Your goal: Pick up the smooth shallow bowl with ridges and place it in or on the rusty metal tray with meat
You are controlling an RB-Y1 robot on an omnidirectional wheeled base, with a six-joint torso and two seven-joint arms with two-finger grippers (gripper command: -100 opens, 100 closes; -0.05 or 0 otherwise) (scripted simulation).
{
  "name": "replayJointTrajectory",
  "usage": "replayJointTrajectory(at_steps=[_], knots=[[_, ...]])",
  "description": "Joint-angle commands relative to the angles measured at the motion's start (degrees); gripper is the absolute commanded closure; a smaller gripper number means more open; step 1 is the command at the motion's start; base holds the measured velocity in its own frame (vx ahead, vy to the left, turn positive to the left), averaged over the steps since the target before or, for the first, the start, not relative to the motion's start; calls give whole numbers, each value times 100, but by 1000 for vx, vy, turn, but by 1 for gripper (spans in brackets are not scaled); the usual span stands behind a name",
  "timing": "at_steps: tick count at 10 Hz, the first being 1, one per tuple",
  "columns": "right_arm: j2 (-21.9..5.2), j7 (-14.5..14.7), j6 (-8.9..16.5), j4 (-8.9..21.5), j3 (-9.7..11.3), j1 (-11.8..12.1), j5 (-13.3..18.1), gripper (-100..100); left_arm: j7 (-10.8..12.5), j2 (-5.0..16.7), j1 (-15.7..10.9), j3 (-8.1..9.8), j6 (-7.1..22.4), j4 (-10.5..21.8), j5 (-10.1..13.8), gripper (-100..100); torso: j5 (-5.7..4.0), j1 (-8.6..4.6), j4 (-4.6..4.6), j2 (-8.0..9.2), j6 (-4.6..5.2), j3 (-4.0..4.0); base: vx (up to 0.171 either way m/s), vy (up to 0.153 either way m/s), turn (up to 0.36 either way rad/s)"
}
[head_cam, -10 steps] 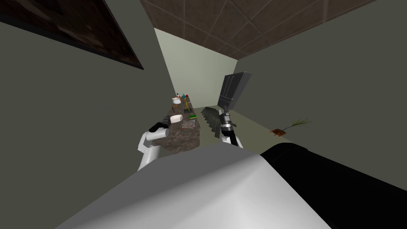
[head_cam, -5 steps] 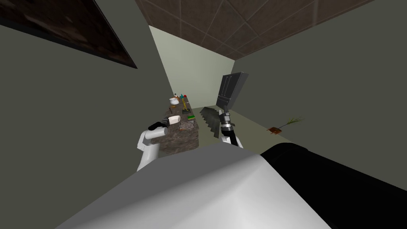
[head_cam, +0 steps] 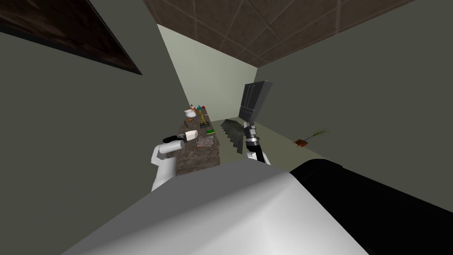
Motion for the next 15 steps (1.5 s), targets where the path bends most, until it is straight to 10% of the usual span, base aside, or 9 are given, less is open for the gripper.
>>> replayJointTrajectory(at_steps=[1, 8, 9, 10, 13, 14, 15], knots=[[0, 0, 0, 0, 0, 0, 0, 0, 18, 17, -68, 181, 226, 172, 22, -100, 0, 0, 0, 0, 0, 0, 64, -26, -81], [0, 0, 0, 0, 0, 0, 0, 0, 80, 26, -215, 618, 792, 648, 38, -100, 2, 8, 4, 21, -2, 12, 32, -12, -35], [0, 0, 0, 0, 0, 0, 0, 0, 85, 25, -218, 621, 794, 665, 35, 0, 2, 9, 5, 23, -3, 13, 0, 0, 0], [0, 0, 0, 0, 0, 0, 0, 0, 101, 22, -211, 594, 619, 831, 29, -100, 1, 8, 5, 24, -2, 14, 3, -4, 11], [0, 0, 0, 0, 0, 0, 0, 0, 107, 20, -200, 578, 516, 935, 28, -100, 1, 5, 4, 21, -3, 12, 5, -6, 18], [0, 0, 0, 0, 0, 0, 0, 0, 110, 19, -199, 576, 494, 946, 27, 100, 1, 6, 5, 23, -2, 13, 0, 0, 0], [0, 0, 0, 0, 0, 0, 0, 0, 110, 19, -199, 576, 496, 944, 27, 100, 1, 8, 5, 24, -2, 14, 0, 0, 0]])
